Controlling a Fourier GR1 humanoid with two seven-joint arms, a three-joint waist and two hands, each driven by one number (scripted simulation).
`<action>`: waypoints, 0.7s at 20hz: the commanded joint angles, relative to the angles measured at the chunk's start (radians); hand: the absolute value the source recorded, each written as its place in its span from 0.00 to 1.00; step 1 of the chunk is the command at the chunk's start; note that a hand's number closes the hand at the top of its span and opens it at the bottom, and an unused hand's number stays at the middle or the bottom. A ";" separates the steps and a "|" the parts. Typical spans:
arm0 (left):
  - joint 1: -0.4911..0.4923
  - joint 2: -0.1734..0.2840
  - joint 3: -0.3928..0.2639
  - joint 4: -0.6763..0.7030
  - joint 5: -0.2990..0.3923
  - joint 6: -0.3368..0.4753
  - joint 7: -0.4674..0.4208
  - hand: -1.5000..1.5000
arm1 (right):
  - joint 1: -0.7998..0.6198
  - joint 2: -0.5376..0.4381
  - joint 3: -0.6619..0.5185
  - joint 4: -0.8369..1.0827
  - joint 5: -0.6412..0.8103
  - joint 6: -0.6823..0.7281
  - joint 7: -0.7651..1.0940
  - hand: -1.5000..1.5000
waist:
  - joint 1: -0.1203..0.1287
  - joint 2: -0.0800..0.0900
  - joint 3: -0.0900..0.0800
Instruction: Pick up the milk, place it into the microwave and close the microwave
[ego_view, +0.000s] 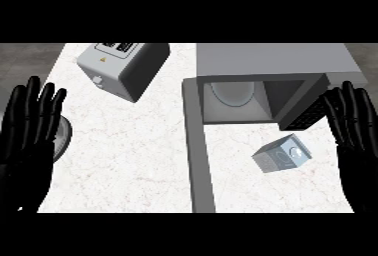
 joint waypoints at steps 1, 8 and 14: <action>-0.071 0.012 0.017 0.004 -0.018 0.014 0.051 0.00 | 0.058 0.010 -0.030 -0.010 -0.069 0.031 -0.067 0.00 | 0.008 0.015 -0.024; 0.038 0.007 0.133 0.076 0.122 0.002 0.104 0.00 | 0.076 0.065 0.026 -0.028 -0.455 0.218 -0.048 0.00 | 0.020 0.015 -0.023; 0.191 -0.011 0.130 0.005 0.144 -0.042 0.051 0.00 | 0.276 0.043 0.052 -0.168 -0.549 0.309 -0.041 0.00 | 0.013 0.012 -0.025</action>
